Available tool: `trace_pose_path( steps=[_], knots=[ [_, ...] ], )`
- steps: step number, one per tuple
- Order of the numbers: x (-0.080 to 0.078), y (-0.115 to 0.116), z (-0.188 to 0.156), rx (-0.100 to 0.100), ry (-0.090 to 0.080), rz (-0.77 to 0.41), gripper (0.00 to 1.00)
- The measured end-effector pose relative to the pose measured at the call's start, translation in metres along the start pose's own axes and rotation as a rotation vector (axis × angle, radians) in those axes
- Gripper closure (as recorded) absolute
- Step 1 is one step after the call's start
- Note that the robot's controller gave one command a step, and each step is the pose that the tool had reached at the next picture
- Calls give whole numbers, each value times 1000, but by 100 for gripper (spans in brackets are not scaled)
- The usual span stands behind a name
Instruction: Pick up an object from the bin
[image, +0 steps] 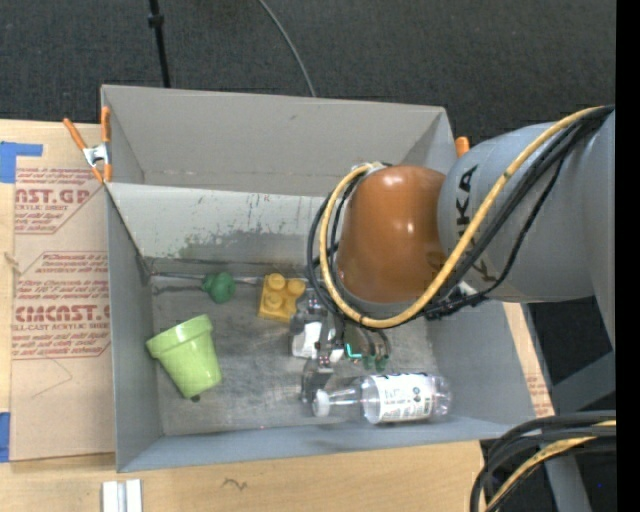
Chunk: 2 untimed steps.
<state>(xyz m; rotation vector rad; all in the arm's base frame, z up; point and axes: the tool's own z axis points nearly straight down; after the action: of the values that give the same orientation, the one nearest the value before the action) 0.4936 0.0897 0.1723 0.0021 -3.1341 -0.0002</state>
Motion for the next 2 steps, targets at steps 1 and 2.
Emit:
trace_pose_path(
  steps=[1,2],
  knots=[
    [-2,0,-4,-1,-8,1,0],
    [-36,-45,62,-1,-15,-19,0]
  ],
)
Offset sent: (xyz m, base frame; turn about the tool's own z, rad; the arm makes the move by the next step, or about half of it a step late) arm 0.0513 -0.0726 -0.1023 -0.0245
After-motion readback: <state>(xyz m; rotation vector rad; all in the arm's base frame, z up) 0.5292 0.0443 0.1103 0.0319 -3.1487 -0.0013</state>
